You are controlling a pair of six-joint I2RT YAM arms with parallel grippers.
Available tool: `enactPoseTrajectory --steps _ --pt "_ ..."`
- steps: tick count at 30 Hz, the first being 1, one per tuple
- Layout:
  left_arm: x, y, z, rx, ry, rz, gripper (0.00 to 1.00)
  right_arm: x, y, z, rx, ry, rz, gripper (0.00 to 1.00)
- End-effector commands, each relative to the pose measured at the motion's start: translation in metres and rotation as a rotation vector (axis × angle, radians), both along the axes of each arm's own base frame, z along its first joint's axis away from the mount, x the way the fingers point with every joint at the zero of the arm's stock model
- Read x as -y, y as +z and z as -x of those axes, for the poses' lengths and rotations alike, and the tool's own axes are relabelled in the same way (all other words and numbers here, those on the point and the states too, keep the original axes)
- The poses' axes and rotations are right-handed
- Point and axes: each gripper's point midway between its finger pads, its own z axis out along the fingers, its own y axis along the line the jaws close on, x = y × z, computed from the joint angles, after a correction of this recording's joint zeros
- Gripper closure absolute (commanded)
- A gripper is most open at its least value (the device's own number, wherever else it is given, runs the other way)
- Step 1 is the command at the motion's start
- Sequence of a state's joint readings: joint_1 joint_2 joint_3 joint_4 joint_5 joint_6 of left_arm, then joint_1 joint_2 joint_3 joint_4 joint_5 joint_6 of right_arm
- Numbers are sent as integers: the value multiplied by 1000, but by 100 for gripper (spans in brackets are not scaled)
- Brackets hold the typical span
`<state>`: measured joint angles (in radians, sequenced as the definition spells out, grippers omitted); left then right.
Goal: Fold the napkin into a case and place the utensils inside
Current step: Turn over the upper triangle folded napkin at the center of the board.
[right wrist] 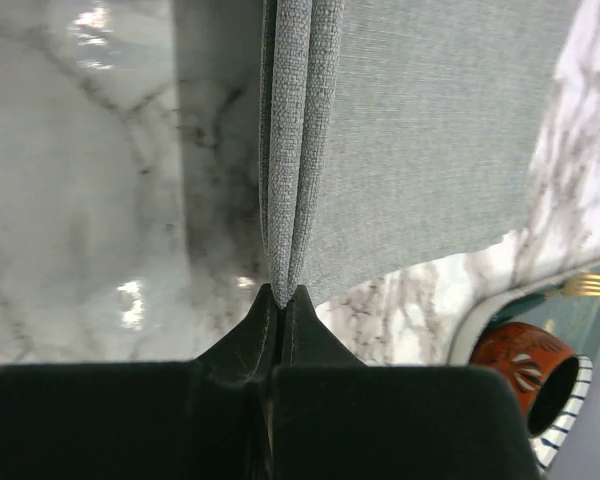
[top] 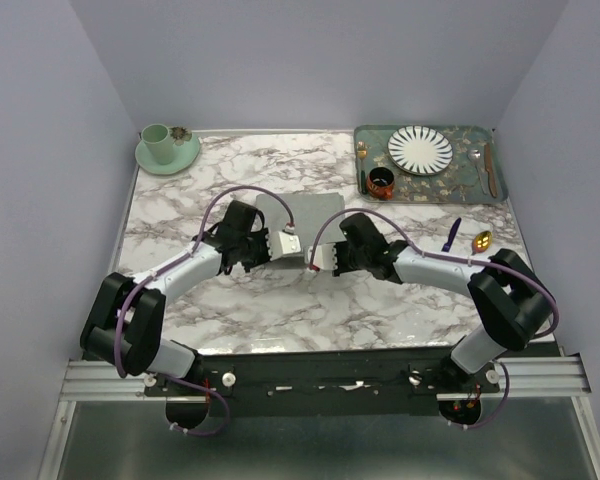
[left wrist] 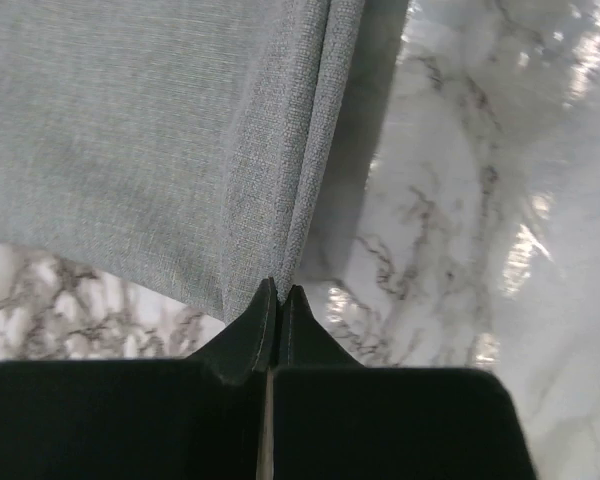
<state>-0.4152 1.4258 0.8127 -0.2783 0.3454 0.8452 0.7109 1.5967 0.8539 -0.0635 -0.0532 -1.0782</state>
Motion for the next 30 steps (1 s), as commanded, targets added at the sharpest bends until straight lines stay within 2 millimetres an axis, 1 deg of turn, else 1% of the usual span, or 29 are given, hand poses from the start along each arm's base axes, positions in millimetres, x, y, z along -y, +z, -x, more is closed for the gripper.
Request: enactPoseTrajectory --steps 1,3,4,5,6,7,9,10,11,12,13,14,15,16,17,18,19,20,21,22,23,24,25,26,27,28,29,30 --pt "-15 -29 50 -146 -1 -80 100 31 -32 42 -119 -52 114 99" --pt "-11 -30 60 -150 -17 -78 100 30 -34 50 -129 -42 119 99" --pt "-12 -35 68 -174 -12 -81 100 32 -35 55 -138 -43 123 99" --pt "-12 -35 72 -180 -16 -80 100 35 -40 61 -151 -41 133 99" --pt "-10 -34 77 -182 -21 -75 100 33 -41 67 -158 -31 135 99" --pt "-10 -39 88 -207 -35 -84 100 34 -39 71 -164 -36 130 99" --pt "-7 -38 98 -219 -41 -74 100 37 -44 85 -187 -21 144 99" --pt "-5 -40 107 -234 -60 -80 95 37 -43 89 -189 -24 138 99" --pt "-4 -40 112 -252 -65 -72 86 41 -44 95 -207 -23 152 97" --pt "-2 -36 117 -261 -74 -64 78 37 -44 102 -233 -1 145 92" --pt "-3 -31 122 -290 -72 -64 70 37 -41 105 -249 -7 139 80" --pt "-2 -25 124 -303 -74 -55 68 40 -35 110 -272 -10 138 67" --pt "0 -18 126 -322 -58 -32 66 39 -29 111 -274 -18 123 56" --pt "1 -5 125 -337 -47 -12 62 36 -17 110 -268 -25 99 39" --pt "-4 4 118 -350 -9 14 61 36 -7 115 -278 -18 81 36" --pt "-1 14 117 -379 10 62 60 35 1 117 -282 -21 63 34" --pt "1 33 104 -368 39 101 59 30 14 115 -283 -28 32 31" --pt "-1 43 95 -374 79 136 58 30 19 120 -304 -25 25 29" --pt "-10 48 80 -396 147 174 57 29 28 119 -303 -30 6 28" --pt "-6 68 64 -394 197 247 55 27 31 119 -318 -48 -12 28" --pt "-8 74 53 -405 240 283 55 20 42 115 -321 -55 -46 28" --pt "-13 71 38 -437 301 308 55 19 40 112 -345 -83 -47 28" --pt "-8 88 21 -445 355 384 54 17 40 110 -375 -121 -63 30" --pt "-7 90 10 -460 390 414 54 8 51 104 -385 -134 -94 32" --pt "-6 84 -2 -502 444 437 55 8 50 97 -409 -175 -102 33" --pt "-6 92 -21 -473 472 482 55 4 45 93 -455 -220 -110 35" --pt "-4 93 -29 -504 528 515 55 1 44 94 -500 -232 -111 36" --pt "-3 85 -37 -526 559 522 55 -6 56 82 -500 -254 -151 37"
